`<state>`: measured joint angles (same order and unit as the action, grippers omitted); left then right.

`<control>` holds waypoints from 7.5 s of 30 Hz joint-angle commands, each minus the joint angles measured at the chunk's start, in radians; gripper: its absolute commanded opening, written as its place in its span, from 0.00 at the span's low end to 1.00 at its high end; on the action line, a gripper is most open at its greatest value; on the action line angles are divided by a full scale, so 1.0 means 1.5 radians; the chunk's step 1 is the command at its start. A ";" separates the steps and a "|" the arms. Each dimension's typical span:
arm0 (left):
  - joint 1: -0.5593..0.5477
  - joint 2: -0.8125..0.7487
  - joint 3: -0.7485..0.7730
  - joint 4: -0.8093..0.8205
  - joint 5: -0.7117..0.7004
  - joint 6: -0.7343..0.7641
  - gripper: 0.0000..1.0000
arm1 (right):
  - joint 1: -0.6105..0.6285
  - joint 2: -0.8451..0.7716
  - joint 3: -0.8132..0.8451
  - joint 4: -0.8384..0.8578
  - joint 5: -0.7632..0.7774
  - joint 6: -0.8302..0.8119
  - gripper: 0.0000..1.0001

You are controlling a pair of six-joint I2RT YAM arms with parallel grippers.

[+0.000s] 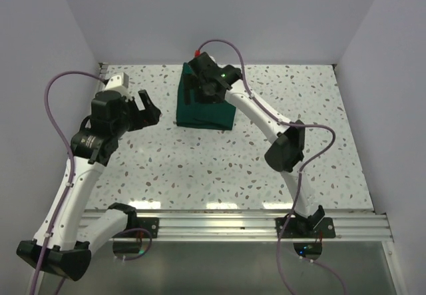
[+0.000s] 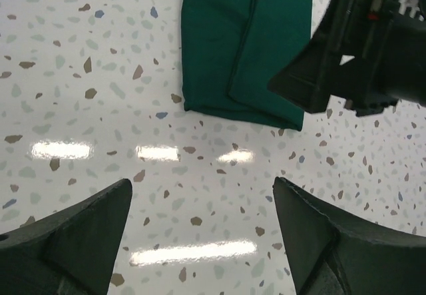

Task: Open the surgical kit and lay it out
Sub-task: Open the surgical kit at the center of the board.

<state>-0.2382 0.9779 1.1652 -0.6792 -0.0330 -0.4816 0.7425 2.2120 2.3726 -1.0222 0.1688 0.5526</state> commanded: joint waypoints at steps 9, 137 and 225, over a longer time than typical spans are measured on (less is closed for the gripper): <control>-0.004 -0.098 -0.014 -0.150 0.009 -0.004 0.88 | 0.003 0.139 0.096 0.004 0.056 0.032 0.74; -0.190 0.751 0.540 -0.067 -0.295 -0.032 0.00 | -0.293 -0.559 -0.765 0.033 0.103 -0.028 0.98; -0.023 0.496 -0.078 0.185 -0.088 -0.155 0.00 | -0.339 -0.267 -0.464 0.144 -0.013 -0.022 0.98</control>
<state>-0.2699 1.7847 1.0809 -0.3801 -0.1947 -0.8021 0.2329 1.7729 1.5921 -0.8391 0.1940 0.4873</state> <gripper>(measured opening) 0.016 0.985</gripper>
